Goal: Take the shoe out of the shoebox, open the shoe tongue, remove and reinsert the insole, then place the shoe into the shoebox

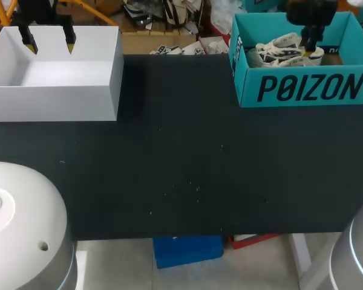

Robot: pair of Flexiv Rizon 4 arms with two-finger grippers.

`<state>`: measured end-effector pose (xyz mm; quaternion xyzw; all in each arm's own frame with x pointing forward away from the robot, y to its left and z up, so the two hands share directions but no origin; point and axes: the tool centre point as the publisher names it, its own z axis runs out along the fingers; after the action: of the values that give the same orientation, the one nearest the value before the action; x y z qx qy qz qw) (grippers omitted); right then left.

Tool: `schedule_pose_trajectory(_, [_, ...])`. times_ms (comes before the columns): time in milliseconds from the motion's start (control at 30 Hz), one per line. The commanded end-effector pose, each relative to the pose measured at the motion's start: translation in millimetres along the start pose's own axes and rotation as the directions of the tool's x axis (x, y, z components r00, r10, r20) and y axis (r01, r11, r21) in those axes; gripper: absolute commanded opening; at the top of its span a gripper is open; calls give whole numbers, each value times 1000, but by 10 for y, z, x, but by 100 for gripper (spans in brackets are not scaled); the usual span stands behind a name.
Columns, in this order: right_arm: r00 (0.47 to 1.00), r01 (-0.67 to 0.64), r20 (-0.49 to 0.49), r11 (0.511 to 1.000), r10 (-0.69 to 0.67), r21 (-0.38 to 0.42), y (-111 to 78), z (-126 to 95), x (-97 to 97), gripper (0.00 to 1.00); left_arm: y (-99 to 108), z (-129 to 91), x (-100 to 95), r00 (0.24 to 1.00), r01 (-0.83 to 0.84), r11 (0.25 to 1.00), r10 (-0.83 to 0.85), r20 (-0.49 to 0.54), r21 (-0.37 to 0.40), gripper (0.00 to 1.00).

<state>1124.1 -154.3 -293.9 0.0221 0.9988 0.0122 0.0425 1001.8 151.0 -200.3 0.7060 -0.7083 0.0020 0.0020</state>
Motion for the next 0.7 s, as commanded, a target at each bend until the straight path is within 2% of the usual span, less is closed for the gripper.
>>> schedule_pose_trajectory(33, [1000,8,-23,1000,-8,-5,19,217,-160,46,5,-4,6,1000,2,1000,-2,4,-2,100])
schedule_pose_trajectory(167, [999,19,-33,1000,-20,-10,21,345,-221,48,5,-4,6,1000,2,1000,-2,4,-2,100])
schedule_pose_trajectory(367, [999,26,-46,1000,-27,-15,15,523,-279,45,5,-4,6,1000,2,1000,-2,4,-2,100])
schedule_pose_trajectory(600, [998,22,-65,1000,-23,-15,-2,803,-270,38,5,-4,6,1000,2,1000,-2,4,-2,100])
schedule_pose_trajectory(700, [998,18,-67,1000,-19,-19,-2,942,-266,39,5,-4,6,1000,2,1000,-2,4,-2,100])
